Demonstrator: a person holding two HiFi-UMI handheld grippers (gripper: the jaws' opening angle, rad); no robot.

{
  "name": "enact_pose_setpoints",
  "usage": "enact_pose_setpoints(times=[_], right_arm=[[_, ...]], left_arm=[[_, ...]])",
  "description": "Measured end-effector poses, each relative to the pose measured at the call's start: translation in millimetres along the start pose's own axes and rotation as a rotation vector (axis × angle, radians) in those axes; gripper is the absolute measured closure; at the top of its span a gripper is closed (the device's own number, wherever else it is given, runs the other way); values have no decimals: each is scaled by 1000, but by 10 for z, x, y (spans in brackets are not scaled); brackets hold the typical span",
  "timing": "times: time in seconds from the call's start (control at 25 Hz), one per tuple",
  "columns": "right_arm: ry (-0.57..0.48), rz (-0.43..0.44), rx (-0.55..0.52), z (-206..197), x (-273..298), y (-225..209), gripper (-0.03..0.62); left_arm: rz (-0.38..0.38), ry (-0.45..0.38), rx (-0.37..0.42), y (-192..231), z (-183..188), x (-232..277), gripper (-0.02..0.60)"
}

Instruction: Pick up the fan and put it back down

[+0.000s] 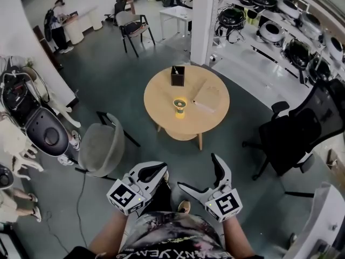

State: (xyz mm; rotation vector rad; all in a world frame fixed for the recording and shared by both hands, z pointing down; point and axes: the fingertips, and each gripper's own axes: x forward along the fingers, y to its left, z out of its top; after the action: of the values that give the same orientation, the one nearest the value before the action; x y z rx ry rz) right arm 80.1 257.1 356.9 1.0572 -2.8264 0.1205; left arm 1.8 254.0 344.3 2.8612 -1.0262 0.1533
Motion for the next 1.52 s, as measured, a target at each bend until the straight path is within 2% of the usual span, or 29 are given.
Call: enact_pose_setpoints(times=[0.44,1.0,1.52], right_arm=[[15,-15,-4,50,486,-386,10],[62,-48,9,139,1515,-1239,9],[100,-116,23,250,2440,-1773,8]], left_arm=[[-20,0,-6,550,19,297,569],[-60,-8,-47,1756,68,987,569],[-132,-11,-90,2812,114,1423,569]])
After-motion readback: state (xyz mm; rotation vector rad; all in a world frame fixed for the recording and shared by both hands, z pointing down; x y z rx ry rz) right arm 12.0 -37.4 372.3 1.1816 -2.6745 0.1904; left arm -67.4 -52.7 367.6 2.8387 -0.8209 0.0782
